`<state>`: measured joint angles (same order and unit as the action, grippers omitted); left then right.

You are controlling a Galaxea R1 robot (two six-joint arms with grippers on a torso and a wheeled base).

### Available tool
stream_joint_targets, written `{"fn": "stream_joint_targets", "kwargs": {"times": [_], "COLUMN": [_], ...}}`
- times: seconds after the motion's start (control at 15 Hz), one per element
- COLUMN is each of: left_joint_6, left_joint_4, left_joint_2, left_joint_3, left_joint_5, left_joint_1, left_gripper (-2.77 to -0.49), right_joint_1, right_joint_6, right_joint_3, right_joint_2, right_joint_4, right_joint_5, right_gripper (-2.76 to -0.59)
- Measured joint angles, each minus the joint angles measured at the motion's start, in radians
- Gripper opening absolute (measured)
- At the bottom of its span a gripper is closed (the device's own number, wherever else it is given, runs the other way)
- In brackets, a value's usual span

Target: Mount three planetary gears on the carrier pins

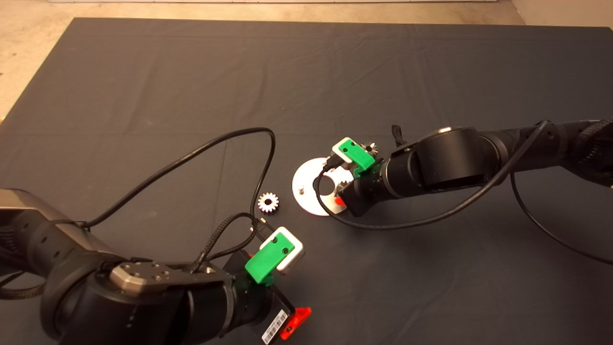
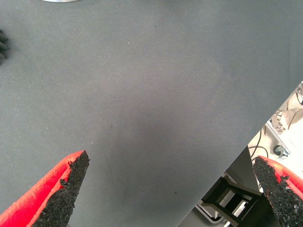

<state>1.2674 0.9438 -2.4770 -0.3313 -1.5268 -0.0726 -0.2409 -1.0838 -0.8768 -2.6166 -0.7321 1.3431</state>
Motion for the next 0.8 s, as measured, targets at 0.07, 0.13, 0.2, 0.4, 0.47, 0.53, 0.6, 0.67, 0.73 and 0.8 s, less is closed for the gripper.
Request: {"fn": "stream_joint_targets", "kwargs": {"times": [0.07,0.13,0.2,0.4,0.47,0.53,0.6,0.67,0.73,0.8], "left_joint_6": [0.0,0.0,0.0,0.0,0.0,0.0,0.0,0.0,0.0,0.0], "left_joint_4": [0.0,0.0,0.0,0.0,0.0,0.0,0.0,0.0,0.0,0.0], "left_joint_2": [0.0,0.0,0.0,0.0,0.0,0.0,0.0,0.0,0.0,0.0], "left_joint_3": [0.0,0.0,0.0,0.0,0.0,0.0,0.0,0.0,0.0,0.0], "left_joint_5": [0.0,0.0,0.0,0.0,0.0,0.0,0.0,0.0,0.0,0.0], "left_joint_1": [0.0,0.0,0.0,0.0,0.0,0.0,0.0,0.0,0.0,0.0], "left_gripper": [-0.75,-0.75,-0.75,-0.75,-0.75,-0.75,-0.75,-0.75,-0.75,-0.75], "right_joint_1": [0.0,0.0,0.0,0.0,0.0,0.0,0.0,0.001,0.005,0.009], "right_joint_6": [0.002,0.003,0.003,0.014,0.015,0.017,0.017,0.017,0.017,0.017], "right_joint_3": [0.0,-0.001,-0.002,-0.004,-0.004,-0.004,-0.004,-0.004,-0.004,-0.004], "right_joint_2": [-0.003,-0.007,-0.01,-0.01,-0.01,-0.011,-0.013,-0.014,-0.013,-0.015], "right_joint_4": [0.0,0.0,0.0,0.0,0.0,0.0,0.0,0.0,0.0,0.0], "right_joint_5": [0.005,0.011,0.018,0.022,0.023,0.029,0.045,0.049,0.052,0.053], "right_gripper": [-2.33,-2.33,-2.33,-2.33,-2.33,-2.33,-2.33,-2.33,-2.33,-2.33]}}
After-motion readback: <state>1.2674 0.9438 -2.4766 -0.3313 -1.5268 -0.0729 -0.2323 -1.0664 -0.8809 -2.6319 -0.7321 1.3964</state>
